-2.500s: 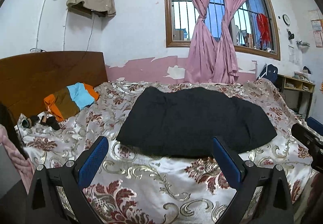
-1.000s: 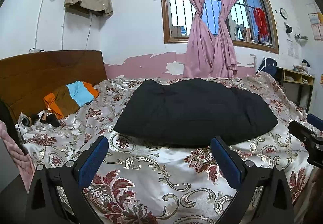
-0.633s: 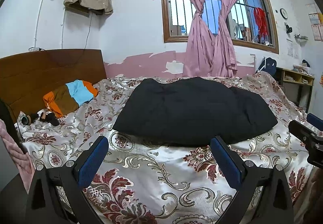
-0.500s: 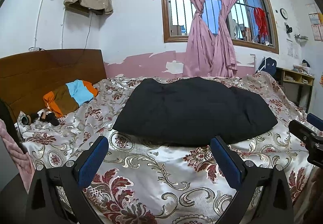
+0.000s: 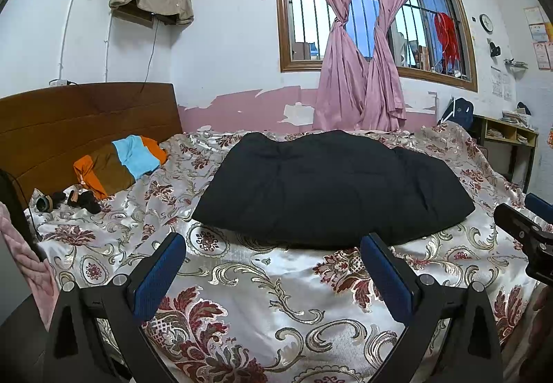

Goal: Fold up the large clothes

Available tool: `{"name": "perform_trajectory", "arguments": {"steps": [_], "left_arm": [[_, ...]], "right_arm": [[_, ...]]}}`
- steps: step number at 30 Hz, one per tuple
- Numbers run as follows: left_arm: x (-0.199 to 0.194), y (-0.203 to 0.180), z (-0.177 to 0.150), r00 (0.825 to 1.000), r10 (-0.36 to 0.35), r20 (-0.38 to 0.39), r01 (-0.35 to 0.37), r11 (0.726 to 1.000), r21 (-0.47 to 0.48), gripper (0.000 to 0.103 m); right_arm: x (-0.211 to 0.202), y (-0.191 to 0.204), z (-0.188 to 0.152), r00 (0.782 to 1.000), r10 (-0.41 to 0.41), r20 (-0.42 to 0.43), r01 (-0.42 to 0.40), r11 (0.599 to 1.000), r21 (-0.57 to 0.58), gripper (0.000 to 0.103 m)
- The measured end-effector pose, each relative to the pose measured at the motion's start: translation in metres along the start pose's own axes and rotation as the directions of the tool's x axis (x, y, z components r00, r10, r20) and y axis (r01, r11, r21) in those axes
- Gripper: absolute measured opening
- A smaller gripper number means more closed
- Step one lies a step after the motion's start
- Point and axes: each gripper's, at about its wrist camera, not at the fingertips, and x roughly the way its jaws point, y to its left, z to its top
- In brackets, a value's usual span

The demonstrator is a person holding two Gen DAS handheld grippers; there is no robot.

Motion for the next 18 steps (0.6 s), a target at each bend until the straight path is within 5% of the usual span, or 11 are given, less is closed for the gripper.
{"name": "perform_trajectory", "arguments": {"steps": [18], "left_arm": [[0.0012, -0.0031, -0.0085, 1.0, 0.001, -0.013, -0.001, 1.0, -0.014, 0.102]], "right_arm": [[-0.0006, -0.0009, -0.0001, 1.0, 0.0, -0.002, 0.0, 1.0, -0.001, 0.101]]}}
